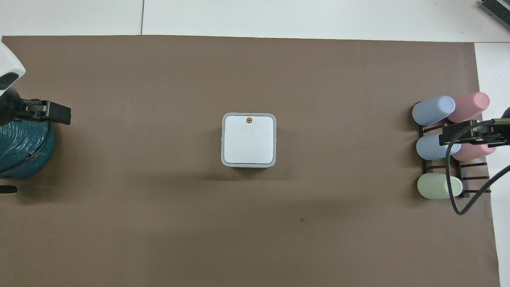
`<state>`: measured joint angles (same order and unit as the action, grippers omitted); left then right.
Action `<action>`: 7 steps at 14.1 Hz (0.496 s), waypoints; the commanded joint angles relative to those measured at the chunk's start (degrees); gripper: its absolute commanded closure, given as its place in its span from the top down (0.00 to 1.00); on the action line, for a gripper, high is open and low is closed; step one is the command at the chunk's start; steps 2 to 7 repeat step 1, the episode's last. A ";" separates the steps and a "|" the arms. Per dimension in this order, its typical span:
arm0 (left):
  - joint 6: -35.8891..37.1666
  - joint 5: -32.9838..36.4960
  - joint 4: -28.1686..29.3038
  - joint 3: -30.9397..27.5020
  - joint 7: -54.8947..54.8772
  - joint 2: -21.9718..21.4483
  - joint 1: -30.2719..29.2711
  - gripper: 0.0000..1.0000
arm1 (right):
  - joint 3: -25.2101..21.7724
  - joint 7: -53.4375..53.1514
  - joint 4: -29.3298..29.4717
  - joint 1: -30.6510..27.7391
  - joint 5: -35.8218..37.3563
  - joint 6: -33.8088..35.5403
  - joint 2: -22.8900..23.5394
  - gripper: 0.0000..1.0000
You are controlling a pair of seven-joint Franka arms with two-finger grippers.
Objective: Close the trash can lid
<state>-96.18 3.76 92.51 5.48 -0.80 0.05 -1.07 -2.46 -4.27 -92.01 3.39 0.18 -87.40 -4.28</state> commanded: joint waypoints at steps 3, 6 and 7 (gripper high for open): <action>-0.06 -0.42 1.89 -0.03 0.45 -1.80 -0.33 1.00 | 0.09 1.19 -1.06 -0.31 -1.14 0.39 -1.17 1.00; -0.06 -0.42 1.89 -0.03 0.45 -1.80 -0.33 1.00 | 0.09 1.19 -1.06 -0.31 -1.14 0.39 -1.17 1.00; -0.06 -0.42 1.89 -0.03 0.45 -1.80 -0.33 1.00 | 0.09 1.19 -1.06 -0.31 -1.14 0.39 -1.17 1.00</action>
